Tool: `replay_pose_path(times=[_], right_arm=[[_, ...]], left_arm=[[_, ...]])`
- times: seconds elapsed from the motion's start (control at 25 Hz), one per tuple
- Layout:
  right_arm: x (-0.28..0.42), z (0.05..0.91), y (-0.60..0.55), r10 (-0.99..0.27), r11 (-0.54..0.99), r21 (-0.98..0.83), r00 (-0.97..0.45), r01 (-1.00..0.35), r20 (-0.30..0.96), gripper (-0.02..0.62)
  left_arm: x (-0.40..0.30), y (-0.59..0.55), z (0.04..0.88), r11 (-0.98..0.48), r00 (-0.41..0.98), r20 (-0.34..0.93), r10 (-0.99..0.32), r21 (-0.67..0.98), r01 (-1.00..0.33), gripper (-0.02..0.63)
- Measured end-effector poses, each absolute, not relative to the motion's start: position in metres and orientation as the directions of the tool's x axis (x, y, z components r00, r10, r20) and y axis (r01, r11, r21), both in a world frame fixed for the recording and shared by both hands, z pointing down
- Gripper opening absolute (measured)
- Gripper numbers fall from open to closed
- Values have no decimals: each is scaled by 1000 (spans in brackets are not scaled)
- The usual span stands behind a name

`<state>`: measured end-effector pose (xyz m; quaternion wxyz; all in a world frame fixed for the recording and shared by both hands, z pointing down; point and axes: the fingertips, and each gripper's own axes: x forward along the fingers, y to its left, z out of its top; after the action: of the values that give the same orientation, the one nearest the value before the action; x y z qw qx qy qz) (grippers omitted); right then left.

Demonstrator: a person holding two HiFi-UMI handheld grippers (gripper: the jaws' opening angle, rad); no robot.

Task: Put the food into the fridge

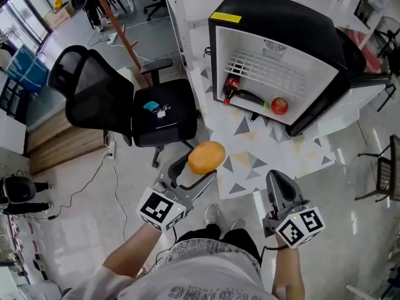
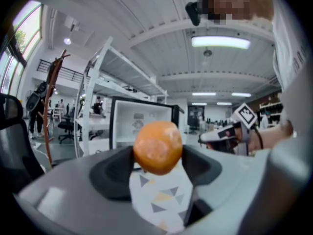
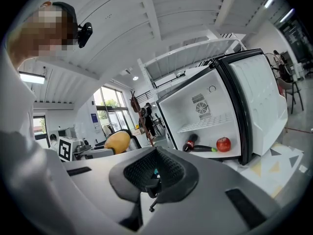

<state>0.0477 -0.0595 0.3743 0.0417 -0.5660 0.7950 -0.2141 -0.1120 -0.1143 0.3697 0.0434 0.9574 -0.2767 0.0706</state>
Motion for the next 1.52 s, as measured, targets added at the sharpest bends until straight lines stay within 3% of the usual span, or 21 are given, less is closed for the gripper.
replay_pose_path(times=[1.52], right_arm=[[145, 381, -193, -873, 374, -444, -471, -814, 129, 2]], left_arm=[[12, -260, 373, -796, 772, 211, -599, -55, -603, 310]])
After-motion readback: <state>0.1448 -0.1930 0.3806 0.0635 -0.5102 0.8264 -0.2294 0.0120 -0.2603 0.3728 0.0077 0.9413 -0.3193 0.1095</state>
